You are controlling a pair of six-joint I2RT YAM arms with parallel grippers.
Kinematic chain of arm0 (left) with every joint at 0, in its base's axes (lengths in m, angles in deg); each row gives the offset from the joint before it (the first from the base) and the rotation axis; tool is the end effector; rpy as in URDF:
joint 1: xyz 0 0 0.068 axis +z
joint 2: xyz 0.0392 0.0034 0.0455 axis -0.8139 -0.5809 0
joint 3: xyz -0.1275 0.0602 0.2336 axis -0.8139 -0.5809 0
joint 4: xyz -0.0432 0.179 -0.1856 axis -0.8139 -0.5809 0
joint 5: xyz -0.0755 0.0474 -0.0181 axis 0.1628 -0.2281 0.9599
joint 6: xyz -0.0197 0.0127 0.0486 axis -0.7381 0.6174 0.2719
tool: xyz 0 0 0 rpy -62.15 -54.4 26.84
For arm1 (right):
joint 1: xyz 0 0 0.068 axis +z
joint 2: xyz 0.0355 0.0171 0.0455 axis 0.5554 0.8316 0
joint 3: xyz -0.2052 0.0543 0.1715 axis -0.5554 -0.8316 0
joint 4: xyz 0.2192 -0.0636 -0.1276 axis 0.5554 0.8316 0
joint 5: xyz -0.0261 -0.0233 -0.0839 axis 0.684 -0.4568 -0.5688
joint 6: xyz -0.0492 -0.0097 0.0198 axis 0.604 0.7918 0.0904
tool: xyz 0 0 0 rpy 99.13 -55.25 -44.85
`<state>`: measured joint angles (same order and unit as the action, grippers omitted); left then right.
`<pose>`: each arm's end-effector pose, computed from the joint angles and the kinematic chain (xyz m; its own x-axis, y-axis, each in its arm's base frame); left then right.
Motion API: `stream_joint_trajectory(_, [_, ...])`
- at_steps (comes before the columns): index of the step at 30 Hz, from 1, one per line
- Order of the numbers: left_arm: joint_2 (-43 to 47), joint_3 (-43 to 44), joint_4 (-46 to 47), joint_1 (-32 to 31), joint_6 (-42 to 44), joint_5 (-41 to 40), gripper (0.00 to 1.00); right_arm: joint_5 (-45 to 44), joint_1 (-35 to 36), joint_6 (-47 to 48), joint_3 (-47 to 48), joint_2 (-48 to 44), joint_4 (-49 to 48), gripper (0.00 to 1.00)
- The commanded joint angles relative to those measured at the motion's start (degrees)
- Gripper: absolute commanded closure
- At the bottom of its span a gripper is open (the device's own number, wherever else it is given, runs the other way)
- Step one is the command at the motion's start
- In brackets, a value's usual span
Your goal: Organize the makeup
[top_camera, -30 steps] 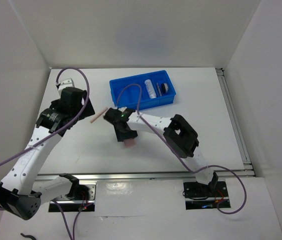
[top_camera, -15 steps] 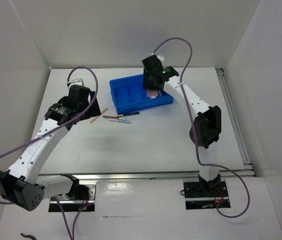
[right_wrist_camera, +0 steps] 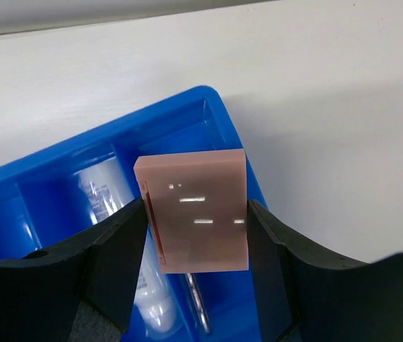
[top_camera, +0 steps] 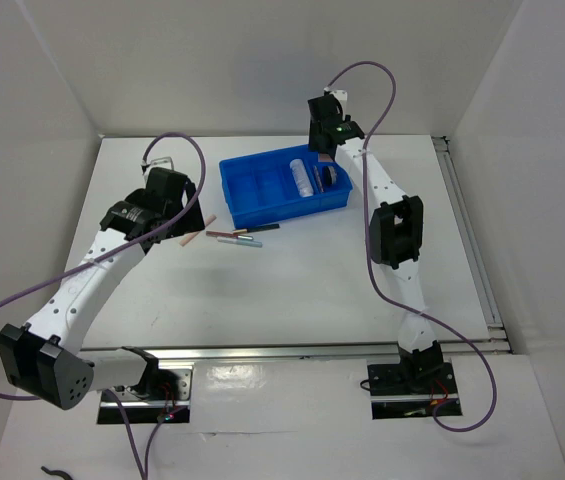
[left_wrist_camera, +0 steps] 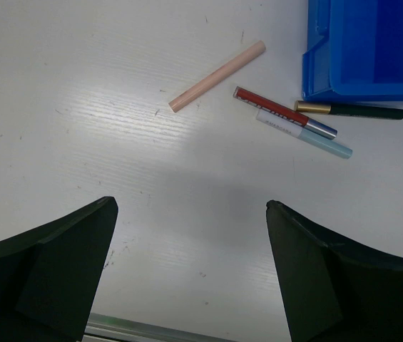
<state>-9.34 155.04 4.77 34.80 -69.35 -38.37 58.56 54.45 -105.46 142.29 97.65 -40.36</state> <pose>0.2463 -0.0726 0.3446 -0.5860 -0.3169 -0.7457 -0.3371 0.9323 -0.1313 0.5132 0.1780 0.2840 -0.5783 0.0462 -0.8145 0.1496 0.9875 -0.0502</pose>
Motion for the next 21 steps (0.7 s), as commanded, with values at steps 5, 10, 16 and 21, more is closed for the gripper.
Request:
stream_joint_trajectory(5, [-1.8, 0.7, 2.0, 0.3, 0.9, -1.5, 0.00, -2.7, -0.4, 4.1, 2.0, 2.5, -11.0, 0.58])
stream_joint_trajectory(10, [-2.3, 0.7, 2.5, 0.3, 0.9, -1.5, 0.00, -4.1, -0.4, 4.8, 2.0, 4.6, -15.2, 0.58])
stream_joint_trajectory(16, [-2.8, 0.7, 3.0, 0.3, 1.4, -2.0, 0.00, -2.6, -0.4, 6.4, 2.7, 7.2, -19.3, 0.45])
stream_joint_trajectory(21, [-3.4, 0.1, 3.0, 0.3, 1.4, -2.0, 0.00, -2.6, -0.4, 6.6, 3.0, 7.8, -19.2, 0.05])
